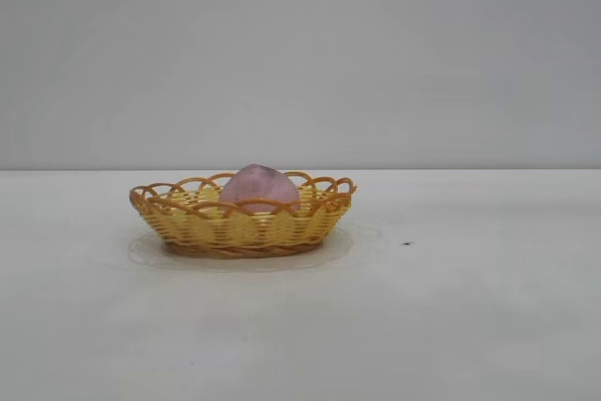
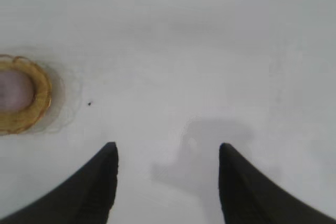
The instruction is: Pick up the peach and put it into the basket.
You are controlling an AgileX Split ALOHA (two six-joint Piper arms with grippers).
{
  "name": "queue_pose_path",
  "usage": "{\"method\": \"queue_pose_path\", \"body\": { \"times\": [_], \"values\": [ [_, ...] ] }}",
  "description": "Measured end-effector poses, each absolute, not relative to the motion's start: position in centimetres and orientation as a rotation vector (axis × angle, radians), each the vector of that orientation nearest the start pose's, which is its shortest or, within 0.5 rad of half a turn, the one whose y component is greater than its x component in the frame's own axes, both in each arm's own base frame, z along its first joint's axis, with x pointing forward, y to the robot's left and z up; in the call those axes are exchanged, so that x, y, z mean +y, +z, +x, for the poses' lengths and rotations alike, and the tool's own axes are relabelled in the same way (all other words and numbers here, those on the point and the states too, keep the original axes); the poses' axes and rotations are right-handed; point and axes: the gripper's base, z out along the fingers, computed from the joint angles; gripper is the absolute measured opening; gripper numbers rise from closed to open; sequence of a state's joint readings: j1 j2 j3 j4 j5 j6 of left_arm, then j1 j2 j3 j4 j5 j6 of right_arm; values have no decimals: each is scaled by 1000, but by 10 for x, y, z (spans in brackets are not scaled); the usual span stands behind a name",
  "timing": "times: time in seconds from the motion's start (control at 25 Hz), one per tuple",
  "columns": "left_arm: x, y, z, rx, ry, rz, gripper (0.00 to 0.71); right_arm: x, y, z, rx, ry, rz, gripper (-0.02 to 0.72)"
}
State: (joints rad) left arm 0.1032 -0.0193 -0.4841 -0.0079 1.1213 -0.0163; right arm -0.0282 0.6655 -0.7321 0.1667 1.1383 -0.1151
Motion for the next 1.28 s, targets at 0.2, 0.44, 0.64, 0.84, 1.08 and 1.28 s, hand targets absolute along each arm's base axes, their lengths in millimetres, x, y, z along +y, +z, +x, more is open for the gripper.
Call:
{"method": "queue_pose_path", "body": {
  "times": [0.2,0.44,0.64,0.84,1.08,1.28],
  "values": [
    [-2,268,-9,2098,43,-125,276,5,289,52,2482,104,68,363],
    [-2,268,-9,2098,43,-125,276,3,280,15,2312,49,64,363],
    [-2,268,-9,2098,43,-125,276,3,270,0,2207,35,60,363],
    [-2,268,-9,2098,43,-125,276,3,268,-9,2124,35,56,363],
    [-2,268,-9,2098,43,-125,276,3,268,-10,2120,42,49,363],
    [-2,268,-9,2098,43,-125,276,3,268,-10,2120,54,28,363]
  ]
}}
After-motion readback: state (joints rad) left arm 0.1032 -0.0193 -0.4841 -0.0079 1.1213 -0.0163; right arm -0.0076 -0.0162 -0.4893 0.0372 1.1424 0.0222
